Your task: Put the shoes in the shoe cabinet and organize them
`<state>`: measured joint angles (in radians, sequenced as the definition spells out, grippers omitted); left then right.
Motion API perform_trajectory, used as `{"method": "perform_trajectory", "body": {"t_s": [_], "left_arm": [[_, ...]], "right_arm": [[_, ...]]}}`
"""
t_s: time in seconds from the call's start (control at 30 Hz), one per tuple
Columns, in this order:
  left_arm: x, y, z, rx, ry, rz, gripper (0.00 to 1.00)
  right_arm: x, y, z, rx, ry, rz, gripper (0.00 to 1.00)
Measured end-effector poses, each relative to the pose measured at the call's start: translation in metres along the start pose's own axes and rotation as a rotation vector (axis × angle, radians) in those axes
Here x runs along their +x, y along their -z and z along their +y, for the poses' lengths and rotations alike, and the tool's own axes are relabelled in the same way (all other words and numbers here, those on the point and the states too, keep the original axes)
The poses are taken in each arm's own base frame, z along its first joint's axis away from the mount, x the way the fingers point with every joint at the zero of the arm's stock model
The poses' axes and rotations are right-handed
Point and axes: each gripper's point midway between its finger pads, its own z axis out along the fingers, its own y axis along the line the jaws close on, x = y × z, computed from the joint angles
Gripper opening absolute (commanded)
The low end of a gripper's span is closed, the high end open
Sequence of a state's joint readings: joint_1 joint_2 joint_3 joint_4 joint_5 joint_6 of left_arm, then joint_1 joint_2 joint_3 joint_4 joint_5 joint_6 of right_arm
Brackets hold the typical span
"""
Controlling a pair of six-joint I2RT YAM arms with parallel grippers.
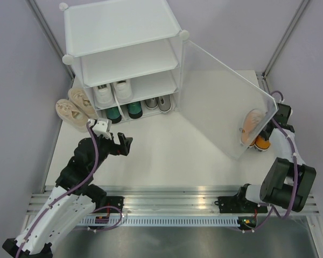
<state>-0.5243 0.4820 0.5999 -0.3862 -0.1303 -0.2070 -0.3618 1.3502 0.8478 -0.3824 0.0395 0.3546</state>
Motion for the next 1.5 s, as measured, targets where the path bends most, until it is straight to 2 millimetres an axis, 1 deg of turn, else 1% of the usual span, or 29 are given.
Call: {"method": "perform_trajectory", "body": {"t_s": [0.07,0.2,0.23,0.3,0.43,0.5,0.6,0.67,0.73,0.77,0.83,0.93,1.17,1.3,1.5], "left_arm": [[-0.001,0.001,0.000,0.001,0.001,-0.006,1.00],[-0.003,0.002,0.000,0.003,0.002,-0.013,1.00],[-0.003,0.002,0.000,0.003,0.002,-0.013,1.00],[-0.002,0.002,0.000,0.003,0.002,-0.013,1.00],[-0.002,0.002,0.000,0.003,0.002,-0.012,1.00],[-0.002,0.002,0.000,0.004,0.002,-0.013,1.00],[-0.004,0.004,-0.001,0.006,0.003,-0.022,1.00],[-0.005,0.005,-0.001,0.007,0.003,-0.027,1.00],[-0.005,0.005,-0.001,0.007,0.003,-0.028,1.00],[-0.005,0.005,-0.001,0.008,0.003,-0.027,1.00],[-0.005,0.005,-0.002,0.011,0.002,-0.027,0.99],[-0.005,0.005,-0.003,0.014,0.002,-0.026,1.00],[-0.005,0.005,-0.003,0.017,0.001,-0.026,1.00],[-0.005,0.005,-0.003,0.017,0.001,-0.026,1.00],[-0.005,0.005,-0.003,0.014,0.001,-0.029,1.00]], "right_arm": [[-0.014,0.019,-0.001,0.013,-0.003,-0.049,0.01],[-0.049,0.056,0.000,0.021,-0.019,-0.192,0.01],[-0.059,0.068,0.000,0.021,-0.029,-0.236,0.01],[-0.071,0.084,0.001,0.021,-0.039,-0.279,0.01],[-0.098,0.114,0.008,0.005,-0.054,-0.342,0.01],[-0.118,0.137,0.015,-0.011,-0.060,-0.382,0.01],[-0.155,0.183,0.025,-0.038,-0.069,-0.478,0.01],[-0.186,0.222,0.032,-0.066,-0.079,-0.580,0.01],[-0.210,0.260,0.038,-0.098,-0.087,-0.680,0.01],[-0.221,0.281,0.042,-0.119,-0.092,-0.734,0.01],[-0.233,0.310,0.047,-0.157,-0.096,-0.803,0.01],[-0.241,0.343,0.058,-0.234,-0.082,-0.864,0.01],[-0.245,0.390,0.100,-0.467,0.020,-0.888,0.01],[-0.241,0.417,0.121,-0.606,0.073,-0.916,0.01],[-0.228,0.474,0.153,-0.885,0.090,-0.950,0.01]]}}
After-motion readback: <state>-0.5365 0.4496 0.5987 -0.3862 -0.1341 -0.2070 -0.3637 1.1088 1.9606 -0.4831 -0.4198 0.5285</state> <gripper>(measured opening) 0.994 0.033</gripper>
